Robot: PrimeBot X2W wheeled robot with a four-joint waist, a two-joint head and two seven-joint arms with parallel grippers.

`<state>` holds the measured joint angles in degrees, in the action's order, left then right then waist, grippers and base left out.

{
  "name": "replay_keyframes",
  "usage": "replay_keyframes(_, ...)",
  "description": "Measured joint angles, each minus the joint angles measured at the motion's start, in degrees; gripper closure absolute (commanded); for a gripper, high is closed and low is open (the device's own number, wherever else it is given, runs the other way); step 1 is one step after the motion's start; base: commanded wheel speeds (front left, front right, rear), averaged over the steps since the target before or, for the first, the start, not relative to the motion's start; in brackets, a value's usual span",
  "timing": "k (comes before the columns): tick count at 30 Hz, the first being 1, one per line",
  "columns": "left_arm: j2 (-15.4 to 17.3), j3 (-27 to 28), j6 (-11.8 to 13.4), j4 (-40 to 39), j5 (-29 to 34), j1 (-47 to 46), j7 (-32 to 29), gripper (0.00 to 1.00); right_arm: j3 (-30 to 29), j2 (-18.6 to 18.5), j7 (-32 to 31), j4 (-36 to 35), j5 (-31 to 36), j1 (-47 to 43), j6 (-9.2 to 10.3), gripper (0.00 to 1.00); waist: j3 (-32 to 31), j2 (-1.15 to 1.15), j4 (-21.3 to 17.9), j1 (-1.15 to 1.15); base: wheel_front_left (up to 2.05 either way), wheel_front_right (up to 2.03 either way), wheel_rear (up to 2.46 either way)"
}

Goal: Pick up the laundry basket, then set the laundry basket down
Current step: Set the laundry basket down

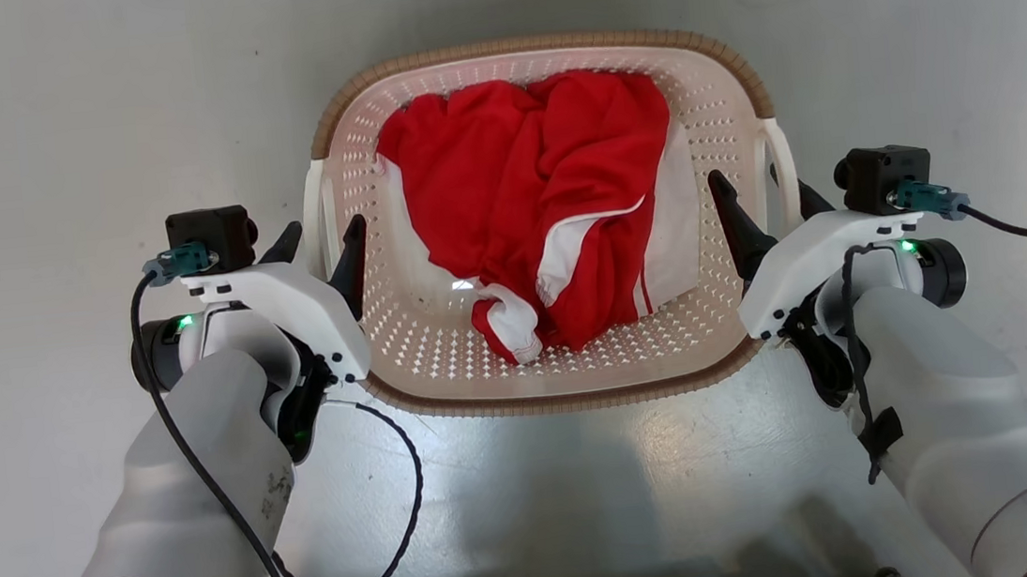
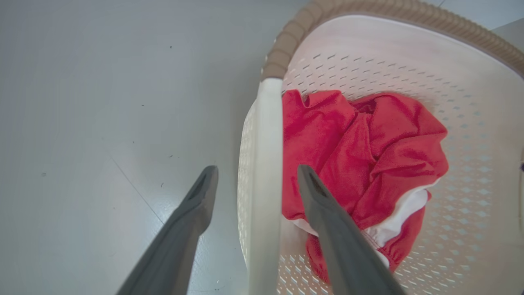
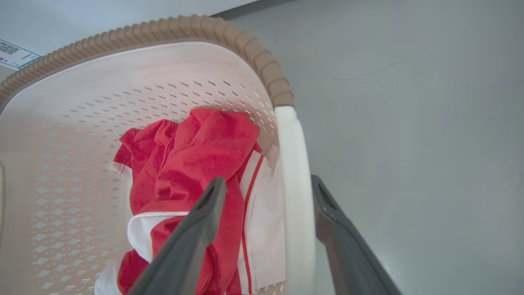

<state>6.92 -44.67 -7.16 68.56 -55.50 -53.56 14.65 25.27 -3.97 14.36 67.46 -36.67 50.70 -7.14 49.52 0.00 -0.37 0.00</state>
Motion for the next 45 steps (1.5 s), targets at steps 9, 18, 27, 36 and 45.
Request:
replay_keyframes(9, 1.14, 0.32, 0.00, -1.38, 0.00, 2.27, 0.00, 0.00, -0.08, 0.04, 0.00, -0.41, -0.79, -2.09, 0.00, 0.00, -5.00, 0.00, -0.92, 0.00, 0.00, 0.00, 0.00)
replay_keyframes(18, 2.07, 1.89, 0.00, -3.45, 0.82, 7.93, 0.00, 0.00, -0.43, 0.18, 0.00, -2.48, -1.07, -7.62, 0.00, 0.00, -13.34, 0.00, -1.92, 0.00, 0.00, 0.00, 0.00)
replay_keyframes(27, 2.46, 5.60, 0.00, -7.64, 3.46, 12.98, 0.00, 0.00, -2.52, 0.26, -0.01, -7.39, 1.36, -12.54, 0.00, 0.00, -21.54, 0.00, -2.13, 0.00, 0.00, 0.00, 0.00)
replay_keyframes(36, 3.01, 12.57, 0.00, -14.10, 9.55, 20.23, -0.01, 0.00, -7.54, 0.00, 0.00, -15.46, 5.92, -20.91, 0.00, 0.00, -30.33, 0.00, -1.74, 0.00, 0.00, 0.00, 0.00)
replay_keyframes(45, 3.15, 18.60, 0.00, -20.94, 15.21, 27.16, -0.01, 0.00, -9.94, -0.45, 0.00, -22.37, 9.20, -26.23, 0.00, 0.00, -37.27, 0.00, -1.37, 0.00, 0.00, 0.00, 0.00)
